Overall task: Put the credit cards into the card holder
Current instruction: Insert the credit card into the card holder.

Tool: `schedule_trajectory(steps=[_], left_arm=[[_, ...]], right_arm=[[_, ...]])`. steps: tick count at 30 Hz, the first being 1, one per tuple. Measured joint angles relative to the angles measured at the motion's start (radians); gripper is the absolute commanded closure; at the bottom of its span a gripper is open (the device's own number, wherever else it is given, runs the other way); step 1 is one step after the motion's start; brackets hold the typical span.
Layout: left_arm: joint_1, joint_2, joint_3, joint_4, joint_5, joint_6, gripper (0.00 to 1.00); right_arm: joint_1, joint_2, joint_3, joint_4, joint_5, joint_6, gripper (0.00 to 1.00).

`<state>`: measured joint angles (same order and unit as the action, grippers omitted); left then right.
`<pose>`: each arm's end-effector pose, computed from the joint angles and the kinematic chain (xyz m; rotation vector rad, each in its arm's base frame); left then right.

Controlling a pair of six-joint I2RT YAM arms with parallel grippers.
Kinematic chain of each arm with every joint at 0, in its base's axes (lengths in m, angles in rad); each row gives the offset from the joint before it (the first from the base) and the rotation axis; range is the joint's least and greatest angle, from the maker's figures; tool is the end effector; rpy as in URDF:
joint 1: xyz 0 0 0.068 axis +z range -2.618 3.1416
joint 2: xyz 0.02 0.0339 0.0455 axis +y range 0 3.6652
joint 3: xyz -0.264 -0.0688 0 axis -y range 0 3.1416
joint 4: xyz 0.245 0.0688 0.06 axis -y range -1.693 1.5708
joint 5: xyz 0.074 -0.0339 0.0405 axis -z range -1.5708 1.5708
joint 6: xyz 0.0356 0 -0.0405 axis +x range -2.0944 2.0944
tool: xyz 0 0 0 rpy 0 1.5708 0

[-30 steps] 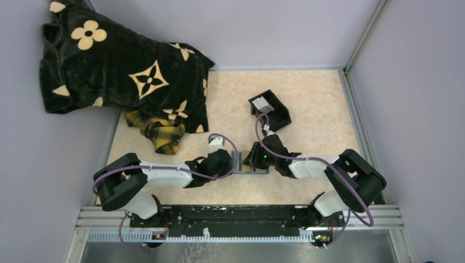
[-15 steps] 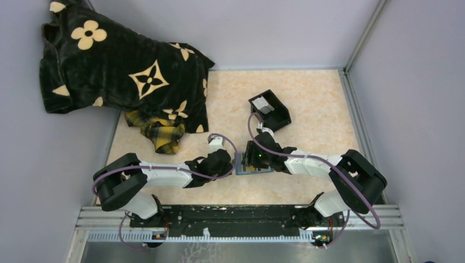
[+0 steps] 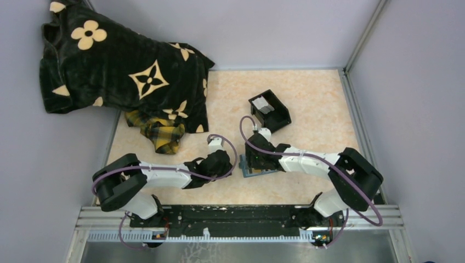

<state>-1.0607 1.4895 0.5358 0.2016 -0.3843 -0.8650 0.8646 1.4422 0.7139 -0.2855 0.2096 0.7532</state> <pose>0.1422 -0.2269 0.1384 0.0317 2.3217 -0.5668 0.1785 0.1979 0.1647 -0.0664 2.5884 0.3475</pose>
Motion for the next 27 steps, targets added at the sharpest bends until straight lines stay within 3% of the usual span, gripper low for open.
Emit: schedule_trajectory(steps=[13, 18, 20, 23, 25, 27], left_arm=[[0.0, 0.017, 0.0, 0.033, 0.019, -0.022, 0.85], [0.0, 0.026, 0.0, 0.048, 0.026, -0.031, 0.86], [0.0, 0.029, 0.001, 0.054, 0.029, -0.034, 0.87], [0.0, 0.033, 0.001, 0.061, 0.034, -0.038, 0.88], [0.0, 0.036, 0.001, 0.068, 0.039, -0.04, 0.88], [0.0, 0.04, 0.001, 0.074, 0.044, -0.04, 0.89]], right_arm=[[0.025, -0.033, 0.013, -0.079, 0.087, -0.046, 0.38], [0.026, -0.103, 0.013, -0.072, 0.107, -0.056, 0.43], [0.026, -0.114, 0.013, -0.068, 0.112, -0.062, 0.52], [0.027, -0.121, 0.002, -0.059, 0.13, -0.072, 0.81], [0.029, -0.126, -0.008, -0.067, 0.146, -0.076, 0.95], [0.03, -0.126, -0.008, -0.082, 0.166, -0.079, 1.0]])
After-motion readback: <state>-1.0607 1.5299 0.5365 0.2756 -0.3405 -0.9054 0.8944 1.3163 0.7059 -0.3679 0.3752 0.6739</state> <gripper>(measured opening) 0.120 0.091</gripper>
